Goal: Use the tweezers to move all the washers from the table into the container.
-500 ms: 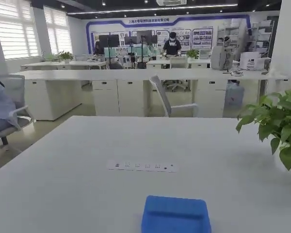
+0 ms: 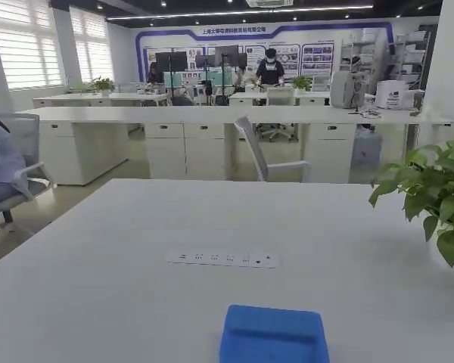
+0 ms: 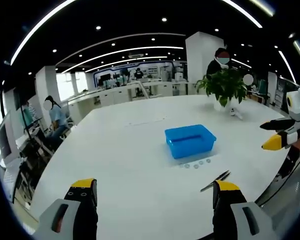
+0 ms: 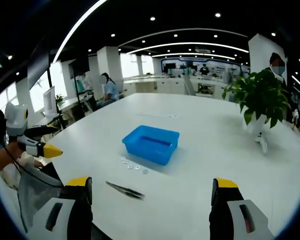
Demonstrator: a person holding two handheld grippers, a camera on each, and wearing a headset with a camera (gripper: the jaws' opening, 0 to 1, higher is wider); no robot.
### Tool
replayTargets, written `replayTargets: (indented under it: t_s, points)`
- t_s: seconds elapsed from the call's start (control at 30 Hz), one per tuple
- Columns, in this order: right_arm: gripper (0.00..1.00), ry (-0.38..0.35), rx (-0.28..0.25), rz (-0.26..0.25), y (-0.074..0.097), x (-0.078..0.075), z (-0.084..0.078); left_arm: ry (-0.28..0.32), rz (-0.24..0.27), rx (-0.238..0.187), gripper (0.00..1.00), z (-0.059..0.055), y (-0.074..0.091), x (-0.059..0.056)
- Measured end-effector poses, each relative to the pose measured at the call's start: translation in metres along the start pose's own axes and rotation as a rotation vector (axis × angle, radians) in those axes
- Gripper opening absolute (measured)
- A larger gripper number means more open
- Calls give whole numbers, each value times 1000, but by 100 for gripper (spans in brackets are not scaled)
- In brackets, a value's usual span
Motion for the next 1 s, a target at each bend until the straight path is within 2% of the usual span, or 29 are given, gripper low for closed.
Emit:
replayTargets:
  t_s: [0.4, 0.67, 1.0]
  points:
    - [99, 6, 1, -4, 0, -2, 0, 4, 0, 0, 99, -1, -1, 0]
    - [99, 28, 10, 1, -1, 0, -1, 9, 3, -4, 99, -6, -2, 2]
    - [99, 22, 22, -2, -7, -1, -4, 12, -4, 2, 97, -9, -3, 4]
Point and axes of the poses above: the centre of the closed fingertips' face, and the gripper's own axes: y roughly backward along the fingers, x roughly to its left, z roughly out of its top, the point moved 4 cm from there along y, roughly backward along the fingers, and after that the axes turned 7 degrees about -z, right-handed, at the moved point
